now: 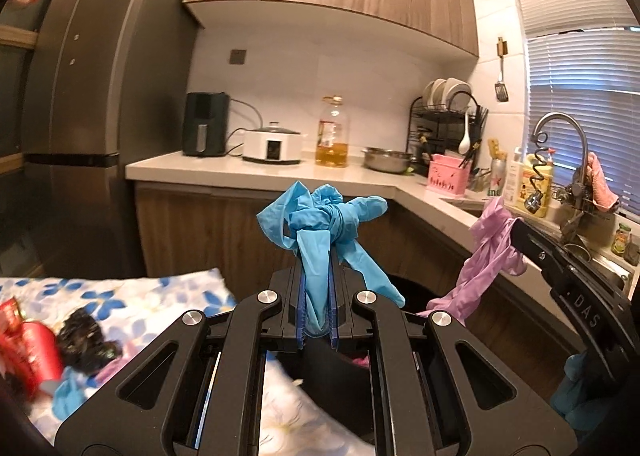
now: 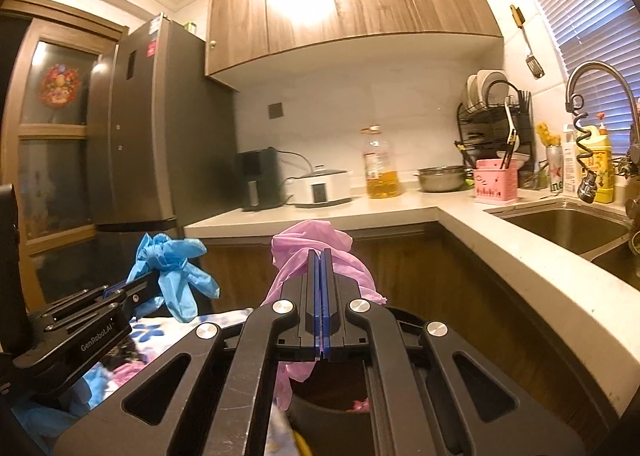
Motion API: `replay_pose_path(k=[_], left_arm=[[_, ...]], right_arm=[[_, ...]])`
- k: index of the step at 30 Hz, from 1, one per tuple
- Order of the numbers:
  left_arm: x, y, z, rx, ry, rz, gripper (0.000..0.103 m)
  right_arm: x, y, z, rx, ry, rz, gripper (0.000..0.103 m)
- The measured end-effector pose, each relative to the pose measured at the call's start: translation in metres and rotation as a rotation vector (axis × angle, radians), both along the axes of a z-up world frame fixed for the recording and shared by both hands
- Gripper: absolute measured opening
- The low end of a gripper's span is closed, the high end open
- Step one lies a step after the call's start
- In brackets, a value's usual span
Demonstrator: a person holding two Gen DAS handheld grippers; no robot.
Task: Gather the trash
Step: 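Carry the blue glove and purple bag over the bin and release them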
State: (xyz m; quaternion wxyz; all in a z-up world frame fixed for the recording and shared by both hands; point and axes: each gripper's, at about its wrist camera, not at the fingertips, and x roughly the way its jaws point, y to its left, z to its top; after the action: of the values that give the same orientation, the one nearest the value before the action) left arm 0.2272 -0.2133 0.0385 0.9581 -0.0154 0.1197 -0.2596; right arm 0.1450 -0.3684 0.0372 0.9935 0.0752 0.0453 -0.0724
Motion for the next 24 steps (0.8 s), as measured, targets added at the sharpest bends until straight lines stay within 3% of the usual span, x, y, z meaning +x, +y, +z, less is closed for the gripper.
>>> replay_pose_path(k=[12,24], left_arm=[[0.026,-0.055,-0.013,0.012,-0.018,-0.067,0.008],[0.055,-0.085,-0.034,0.027,0.029,-0.118,0.008]], right_arm=[[0.025,-0.033,-0.006,-0.007,0.02,-0.052,0.002],[0.048,-0.048,-0.016,0.009,0.055,-0.052,0.001]])
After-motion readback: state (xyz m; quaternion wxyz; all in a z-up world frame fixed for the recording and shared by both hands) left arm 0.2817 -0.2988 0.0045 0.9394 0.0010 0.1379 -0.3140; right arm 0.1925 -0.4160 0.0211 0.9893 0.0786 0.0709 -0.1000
